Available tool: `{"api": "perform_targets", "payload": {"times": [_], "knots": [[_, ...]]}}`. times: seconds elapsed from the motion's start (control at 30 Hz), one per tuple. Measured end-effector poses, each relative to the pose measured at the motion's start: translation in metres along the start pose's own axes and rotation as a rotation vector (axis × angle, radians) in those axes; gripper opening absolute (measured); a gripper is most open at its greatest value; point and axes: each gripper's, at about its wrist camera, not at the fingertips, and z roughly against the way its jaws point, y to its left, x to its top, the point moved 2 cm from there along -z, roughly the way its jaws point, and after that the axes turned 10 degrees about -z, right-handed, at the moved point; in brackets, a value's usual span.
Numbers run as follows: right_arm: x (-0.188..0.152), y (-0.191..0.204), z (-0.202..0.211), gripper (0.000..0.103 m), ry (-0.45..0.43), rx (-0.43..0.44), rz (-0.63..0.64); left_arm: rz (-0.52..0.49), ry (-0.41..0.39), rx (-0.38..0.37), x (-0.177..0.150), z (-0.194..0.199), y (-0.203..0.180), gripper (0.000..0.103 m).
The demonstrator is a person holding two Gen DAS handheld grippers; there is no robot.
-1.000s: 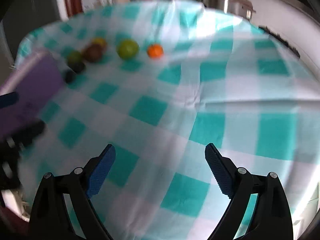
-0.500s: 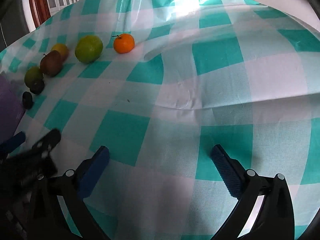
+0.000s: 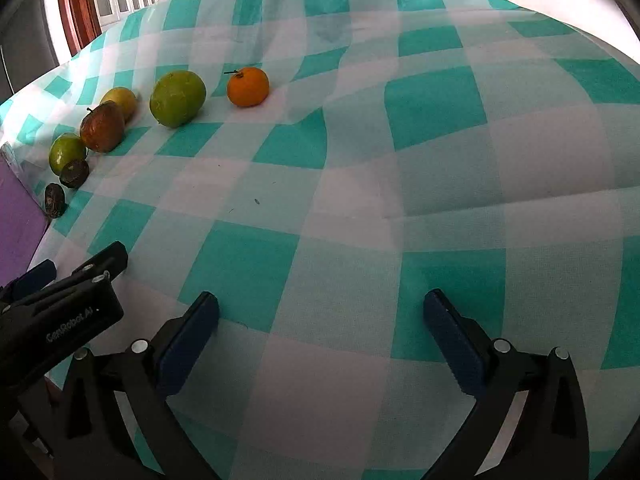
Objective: Organize fruits
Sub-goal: 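Withdraw both tools from the box back toward the remaining fruits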
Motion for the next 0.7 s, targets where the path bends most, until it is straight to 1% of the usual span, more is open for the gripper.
{"api": "perform_targets", "payload": {"times": [0.7], "knots": [[0.0003,-0.0001,0.0001,0.099,0.0,0.0,0.0,0.001,-0.001,-0.002,-0.004,-0.0003,-0.0014,0.102]]}}
